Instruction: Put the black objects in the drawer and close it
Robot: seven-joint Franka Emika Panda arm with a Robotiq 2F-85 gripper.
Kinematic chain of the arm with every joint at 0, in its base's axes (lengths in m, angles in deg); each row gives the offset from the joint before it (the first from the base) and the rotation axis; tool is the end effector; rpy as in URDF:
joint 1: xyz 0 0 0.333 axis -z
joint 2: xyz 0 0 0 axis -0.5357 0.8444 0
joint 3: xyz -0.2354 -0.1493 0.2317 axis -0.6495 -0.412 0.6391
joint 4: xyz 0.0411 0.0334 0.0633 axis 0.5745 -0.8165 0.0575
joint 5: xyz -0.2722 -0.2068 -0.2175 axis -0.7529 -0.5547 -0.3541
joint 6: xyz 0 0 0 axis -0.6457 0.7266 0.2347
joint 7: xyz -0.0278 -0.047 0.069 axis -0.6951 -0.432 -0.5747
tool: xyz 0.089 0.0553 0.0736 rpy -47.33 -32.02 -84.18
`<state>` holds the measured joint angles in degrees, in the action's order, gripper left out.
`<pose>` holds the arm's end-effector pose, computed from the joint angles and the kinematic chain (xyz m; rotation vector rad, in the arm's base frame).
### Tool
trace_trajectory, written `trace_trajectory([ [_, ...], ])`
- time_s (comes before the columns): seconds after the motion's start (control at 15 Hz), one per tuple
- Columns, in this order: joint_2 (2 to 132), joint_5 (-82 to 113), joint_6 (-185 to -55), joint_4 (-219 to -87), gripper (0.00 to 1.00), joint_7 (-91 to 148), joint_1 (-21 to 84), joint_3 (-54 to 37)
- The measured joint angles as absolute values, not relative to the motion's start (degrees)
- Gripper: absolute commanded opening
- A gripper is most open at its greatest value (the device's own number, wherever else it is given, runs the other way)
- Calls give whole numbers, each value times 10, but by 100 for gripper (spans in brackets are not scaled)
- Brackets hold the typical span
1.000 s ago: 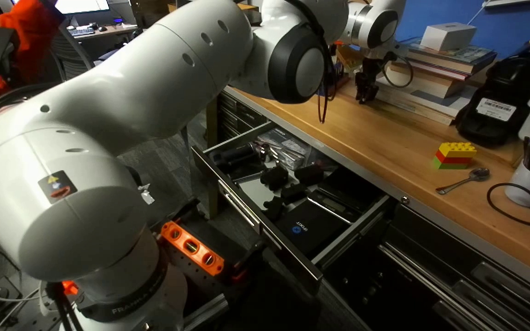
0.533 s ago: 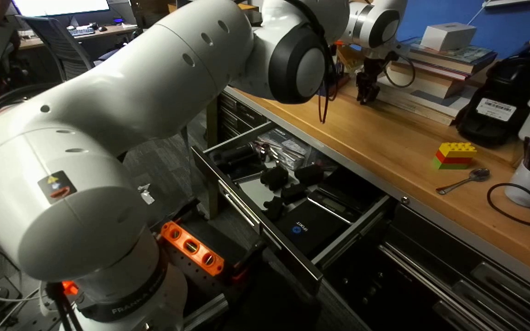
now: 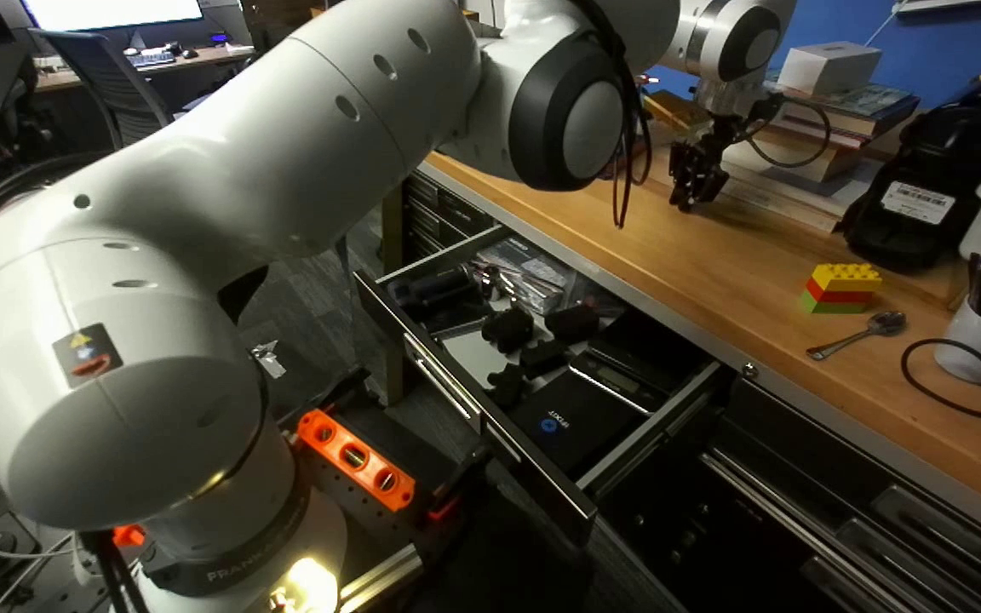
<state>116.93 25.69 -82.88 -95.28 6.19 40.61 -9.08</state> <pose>0.8394 -0.1390 0.2714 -2.9235 1.0147 0.1050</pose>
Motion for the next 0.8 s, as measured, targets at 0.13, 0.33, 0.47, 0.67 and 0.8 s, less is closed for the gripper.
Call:
trace_trajectory([
  [0.13, 1155, 263, -796, -970, 16, 102, 420, -83],
  [0.33, 1124, 267, -771, -1016, 16, 149, 433, -75],
  [0.47, 1099, 270, -769, -1060, 16, 172, 437, -71],
  [0.67, 1057, 275, -771, -1133, 16, 200, 437, -66],
  [0.8, 1030, 276, -778, -1183, 16, 213, 436, -62],
])
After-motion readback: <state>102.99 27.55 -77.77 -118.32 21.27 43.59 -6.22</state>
